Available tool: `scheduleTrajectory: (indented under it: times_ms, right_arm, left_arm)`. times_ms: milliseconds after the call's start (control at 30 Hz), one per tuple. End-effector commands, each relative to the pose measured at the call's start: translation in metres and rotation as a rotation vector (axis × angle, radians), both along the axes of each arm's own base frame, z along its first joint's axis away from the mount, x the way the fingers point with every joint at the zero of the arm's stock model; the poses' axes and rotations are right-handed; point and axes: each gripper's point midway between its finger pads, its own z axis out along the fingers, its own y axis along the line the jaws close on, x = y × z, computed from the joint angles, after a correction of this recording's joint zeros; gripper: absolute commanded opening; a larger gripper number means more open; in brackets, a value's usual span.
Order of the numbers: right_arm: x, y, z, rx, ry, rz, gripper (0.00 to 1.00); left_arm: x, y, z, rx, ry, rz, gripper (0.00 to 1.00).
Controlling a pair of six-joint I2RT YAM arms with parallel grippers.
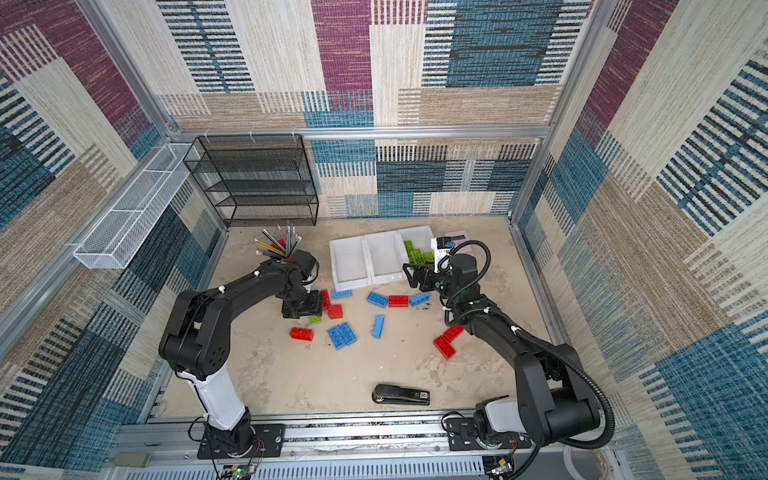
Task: Sort the legos into containers by color
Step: 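Lower the left gripper onto the lime-green brick and close on it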
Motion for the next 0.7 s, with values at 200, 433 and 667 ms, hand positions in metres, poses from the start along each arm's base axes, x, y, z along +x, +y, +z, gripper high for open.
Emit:
scheduleTrajectory:
  times_ms: [200,433,667]
  right_arm:
    - [0.002,0.004,0.009,0.022,-0.035,0.017,0.86]
    - [0.002,0.004,0.010,0.020,-0.037,0.015,0.86]
    - [0.001,0.003,0.010,0.020,-0.040,0.015,0.86]
  left_arm:
    - [0.002,0.003,0.005,0.011,-0.019,-0.001,0.74]
    - [0.004,0.003,-0.004,0.026,0.010,0.002,0.72]
    - [0.002,0.004,-0.009,0.037,0.029,0.003,0.70]
